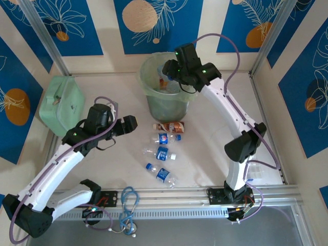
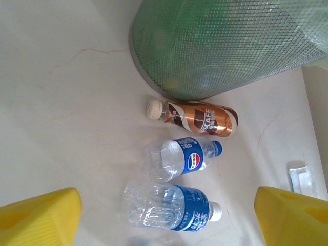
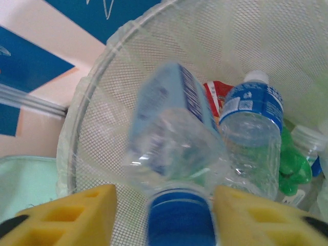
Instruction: Put the plastic bottles in the bin
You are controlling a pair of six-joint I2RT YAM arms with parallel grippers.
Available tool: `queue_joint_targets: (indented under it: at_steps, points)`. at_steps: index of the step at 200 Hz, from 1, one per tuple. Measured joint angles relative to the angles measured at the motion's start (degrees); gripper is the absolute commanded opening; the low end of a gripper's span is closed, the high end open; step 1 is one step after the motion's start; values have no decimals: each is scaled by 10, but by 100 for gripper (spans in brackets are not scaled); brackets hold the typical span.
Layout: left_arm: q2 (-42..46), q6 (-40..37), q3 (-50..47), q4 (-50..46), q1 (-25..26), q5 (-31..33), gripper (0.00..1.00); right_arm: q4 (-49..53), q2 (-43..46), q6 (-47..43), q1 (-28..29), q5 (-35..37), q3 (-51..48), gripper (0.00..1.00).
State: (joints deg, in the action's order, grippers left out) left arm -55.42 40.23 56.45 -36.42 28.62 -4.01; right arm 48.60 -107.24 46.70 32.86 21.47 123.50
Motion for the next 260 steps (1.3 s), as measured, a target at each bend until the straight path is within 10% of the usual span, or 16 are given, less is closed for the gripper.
queue_joint_targets:
  at_steps: [96,200,260]
  points:
    - [1,47,-47,17,0,-16,89,50,-37,-37,64,-2,85,58]
    - [-38,159,-120,56,13,-61,79,5,337,-27,151,-8,-323,60]
    - [-38,180,-129,55,14,-49,79,64,355,-21,250,-96,-501,72]
